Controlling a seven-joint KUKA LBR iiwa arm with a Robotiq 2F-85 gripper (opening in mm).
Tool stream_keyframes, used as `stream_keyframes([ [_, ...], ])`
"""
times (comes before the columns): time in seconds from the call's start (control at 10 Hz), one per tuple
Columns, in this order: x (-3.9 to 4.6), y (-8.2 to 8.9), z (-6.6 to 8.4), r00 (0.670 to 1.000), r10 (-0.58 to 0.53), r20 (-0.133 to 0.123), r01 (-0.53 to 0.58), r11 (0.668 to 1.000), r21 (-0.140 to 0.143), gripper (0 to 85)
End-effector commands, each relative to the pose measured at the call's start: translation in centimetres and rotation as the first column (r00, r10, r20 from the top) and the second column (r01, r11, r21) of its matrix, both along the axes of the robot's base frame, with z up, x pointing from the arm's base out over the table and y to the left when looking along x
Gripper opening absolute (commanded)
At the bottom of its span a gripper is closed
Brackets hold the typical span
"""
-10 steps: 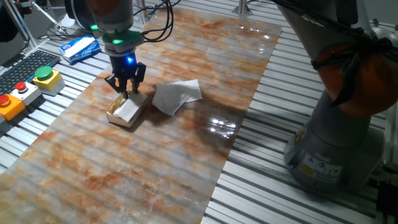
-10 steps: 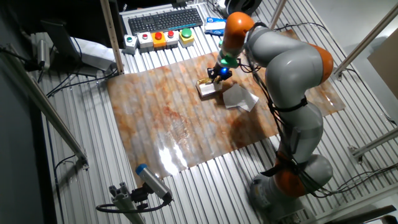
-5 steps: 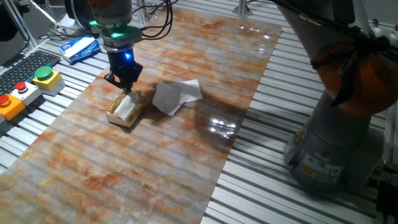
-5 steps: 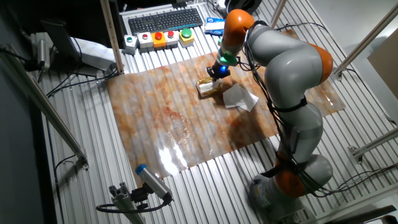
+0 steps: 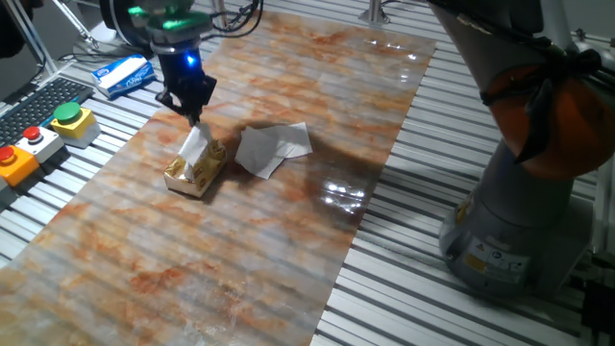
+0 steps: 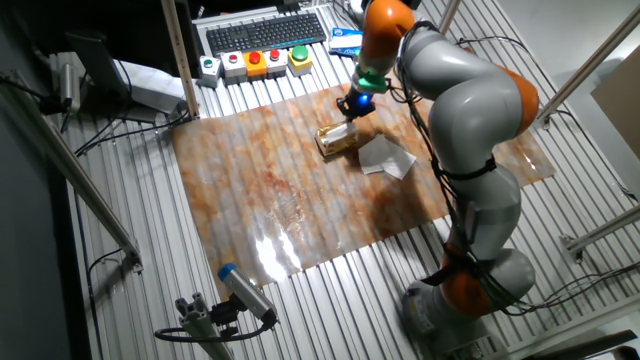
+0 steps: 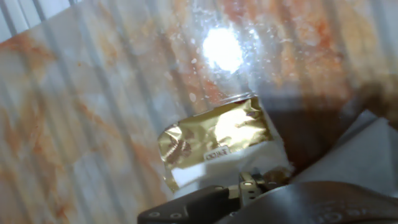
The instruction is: Pull out a napkin
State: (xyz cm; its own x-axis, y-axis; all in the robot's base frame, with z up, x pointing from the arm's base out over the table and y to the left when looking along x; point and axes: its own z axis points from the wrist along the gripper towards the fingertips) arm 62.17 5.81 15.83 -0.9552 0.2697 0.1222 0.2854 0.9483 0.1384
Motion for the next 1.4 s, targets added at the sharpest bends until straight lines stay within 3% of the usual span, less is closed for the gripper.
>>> stream_keyframes([
  [0.0, -0.19, -0.6, 0.7, 1.000, 0.011, -0.008, -0.011, 1.000, 0.009, 0.0],
  [0.1, -0.40, -1.2, 1.4, 1.000, 0.024, -0.013, -0.024, 1.000, 0.016, 0.0],
  [0.3, -0.71, -2.7, 2.9, 0.996, 0.078, -0.035, -0.078, 0.997, -0.001, 0.0],
  [0.5, -1.07, -5.0, 4.0, 0.981, 0.185, -0.066, -0.189, 0.980, -0.057, 0.0],
  [0.7, -1.61, -7.1, 4.3, 0.963, 0.261, -0.065, -0.267, 0.958, -0.108, 0.0],
  [0.9, -1.96, -8.3, 4.5, 0.939, 0.331, -0.089, -0.342, 0.925, -0.166, 0.0],
  [1.0, -2.16, -8.8, 4.5, 0.932, 0.350, -0.092, -0.361, 0.915, -0.182, 0.0],
  [1.2, -2.54, -10.1, 3.9, 0.931, 0.359, -0.066, -0.365, 0.915, -0.172, 0.0],
  [1.3, -2.69, -10.7, 3.5, 0.934, 0.353, -0.059, -0.358, 0.921, -0.152, 0.0],
])
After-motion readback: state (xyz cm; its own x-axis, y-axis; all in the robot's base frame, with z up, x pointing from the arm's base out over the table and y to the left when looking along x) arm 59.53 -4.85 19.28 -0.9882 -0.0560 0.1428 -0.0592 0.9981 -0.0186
